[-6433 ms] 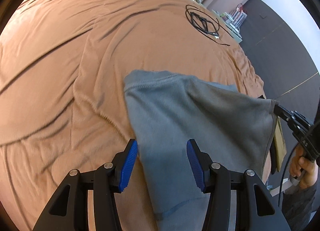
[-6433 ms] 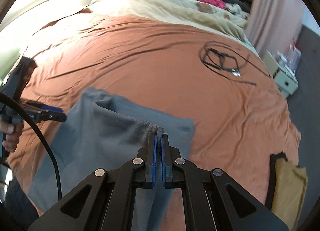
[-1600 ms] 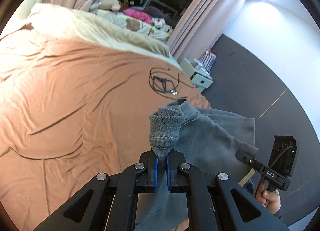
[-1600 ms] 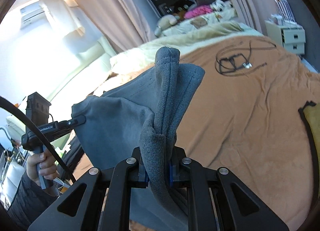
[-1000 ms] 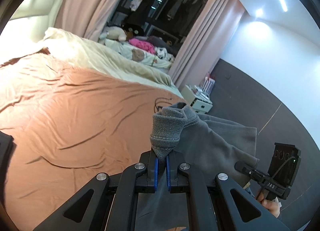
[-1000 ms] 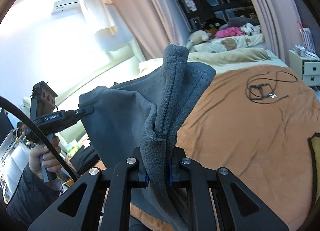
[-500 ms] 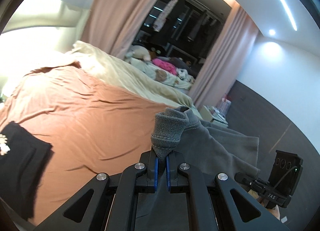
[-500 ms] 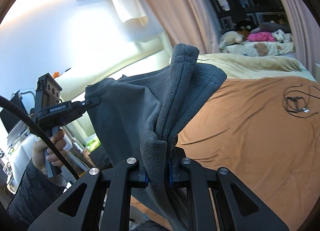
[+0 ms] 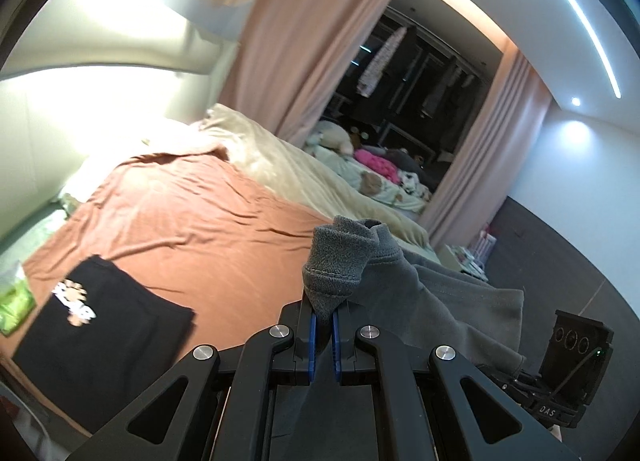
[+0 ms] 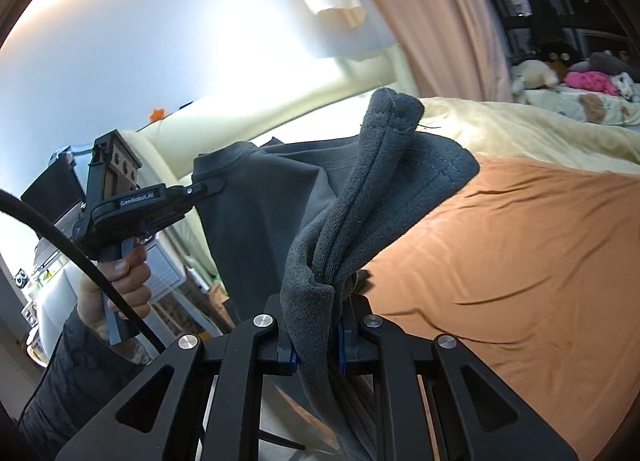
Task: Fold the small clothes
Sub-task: 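Lift the folded grey shirt up off the bed with both tools, then carry the held grey shirt toward the headboard with both tools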
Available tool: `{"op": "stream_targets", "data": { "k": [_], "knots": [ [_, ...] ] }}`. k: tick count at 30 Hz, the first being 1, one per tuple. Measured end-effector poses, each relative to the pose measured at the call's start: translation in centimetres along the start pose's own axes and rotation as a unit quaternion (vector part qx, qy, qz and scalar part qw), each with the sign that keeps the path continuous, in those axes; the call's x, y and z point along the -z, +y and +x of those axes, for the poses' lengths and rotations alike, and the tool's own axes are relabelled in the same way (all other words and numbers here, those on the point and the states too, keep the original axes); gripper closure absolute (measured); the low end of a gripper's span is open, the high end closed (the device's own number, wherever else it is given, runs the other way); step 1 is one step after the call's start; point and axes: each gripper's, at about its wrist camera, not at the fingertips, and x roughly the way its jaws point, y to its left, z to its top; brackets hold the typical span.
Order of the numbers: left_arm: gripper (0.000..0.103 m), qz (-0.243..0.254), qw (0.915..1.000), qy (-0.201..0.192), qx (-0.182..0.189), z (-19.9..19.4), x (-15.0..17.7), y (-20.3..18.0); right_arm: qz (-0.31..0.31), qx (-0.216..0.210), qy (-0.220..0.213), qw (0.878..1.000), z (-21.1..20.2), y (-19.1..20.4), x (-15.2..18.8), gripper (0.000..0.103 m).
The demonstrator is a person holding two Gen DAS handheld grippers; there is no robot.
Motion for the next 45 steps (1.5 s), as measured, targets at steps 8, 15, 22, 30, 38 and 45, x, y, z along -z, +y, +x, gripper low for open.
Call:
{"op": "stream_targets", "data": {
  "k": [8, 15, 22, 30, 38, 45],
  "knots": [
    [0.098, -0.018, 0.9991, -0.026, -0.029, -4.3, -1.9, 8.1, -0.020, -0.047, 0.017, 0.999, 6.4, 1.6, -1.5, 0.093],
    [0.098, -0.023, 0.9968, -0.048, -0.060, -7.3, -3.8, 13.4, -0.042, -0.088, 0.038, 0.994, 11.1, 3.0, -2.3, 0.093],
    [0.098, -0.028, 0.9938, -0.063, -0.087, -10.1, -5.1, 17.9, -0.047, -0.135, 0.053, 0.988, 14.9, 3.5, -2.1, 0.093],
    [0.098, -0.025, 0.9904, -0.064, -0.120, -11.5, -5.6, 21.6, -0.044, -0.167, 0.072, 0.982, 17.5, 2.8, -1.5, 0.093],
    [0.098, -0.030, 0.9883, -0.046, -0.142, -7.9, -5.3, 25.1, -0.025, -0.168, 0.100, 0.980, 21.0, -1.3, -0.4, 0.093],
    [0.098, -0.053, 0.9863, -0.016, -0.155, -1.5, -4.5, 28.4, 0.012, -0.142, 0.121, 0.982, 24.5, -8.2, -0.3, 0.093]
  ]
}}
